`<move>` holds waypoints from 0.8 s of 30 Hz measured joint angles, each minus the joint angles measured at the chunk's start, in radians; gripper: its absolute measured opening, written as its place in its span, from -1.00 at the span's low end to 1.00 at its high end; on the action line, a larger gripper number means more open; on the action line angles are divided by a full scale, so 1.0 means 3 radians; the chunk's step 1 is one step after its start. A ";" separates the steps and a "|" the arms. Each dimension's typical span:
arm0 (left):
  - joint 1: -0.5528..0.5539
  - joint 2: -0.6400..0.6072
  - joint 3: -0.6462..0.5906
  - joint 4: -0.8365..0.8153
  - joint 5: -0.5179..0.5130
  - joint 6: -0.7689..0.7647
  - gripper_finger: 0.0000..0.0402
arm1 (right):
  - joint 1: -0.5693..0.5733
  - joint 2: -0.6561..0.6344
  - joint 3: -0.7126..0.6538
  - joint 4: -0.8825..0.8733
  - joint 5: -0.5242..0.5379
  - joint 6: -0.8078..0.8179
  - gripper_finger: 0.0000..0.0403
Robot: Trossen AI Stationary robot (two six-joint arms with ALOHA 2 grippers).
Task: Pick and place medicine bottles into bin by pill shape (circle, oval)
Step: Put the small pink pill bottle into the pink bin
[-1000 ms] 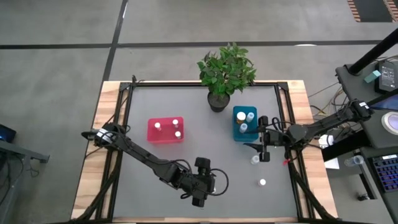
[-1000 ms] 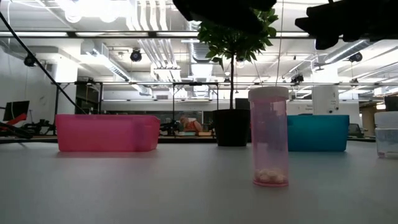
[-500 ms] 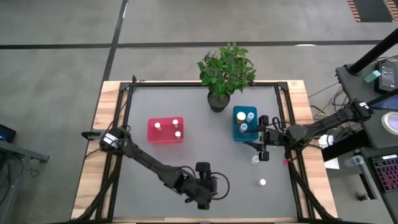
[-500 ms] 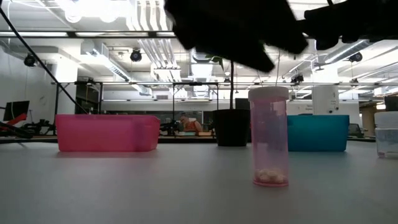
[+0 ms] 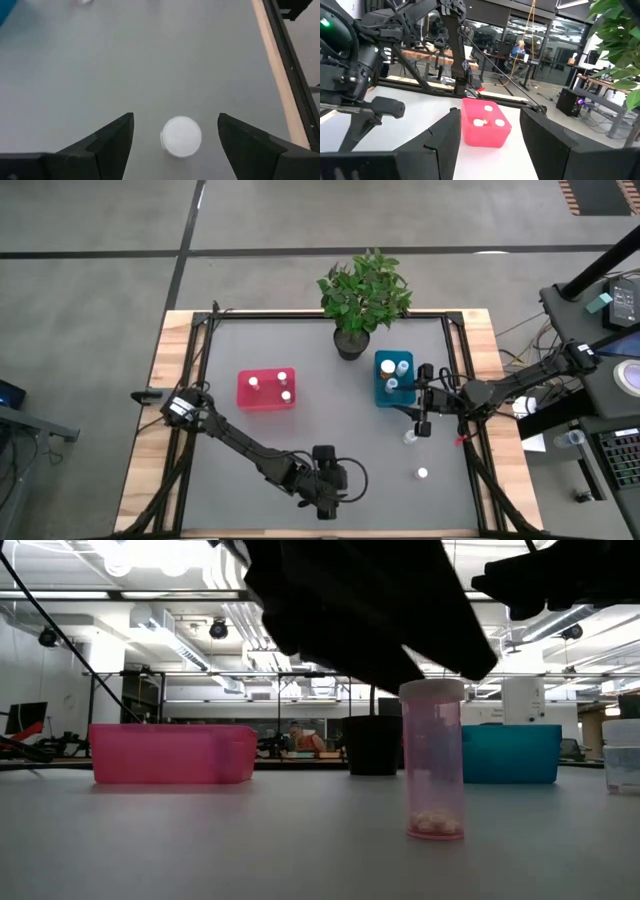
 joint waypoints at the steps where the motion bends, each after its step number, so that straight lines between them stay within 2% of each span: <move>1: -0.0003 0.0000 -0.0011 0.0001 0.0004 -0.0040 0.32 | 0.0000 0.0000 0.0000 0.0001 0.0000 0.0001 -0.05; 11: -0.0010 0.0004 -0.0017 0.0018 0.0008 -0.0049 0.10 | 0.0000 0.0000 0.0000 0.0000 0.0000 0.0001 -0.05; 24: -0.0012 0.0071 -0.0029 0.0054 -0.0038 -0.0132 0.09 | 0.0000 0.0000 0.0001 0.0000 0.0000 0.0001 -0.05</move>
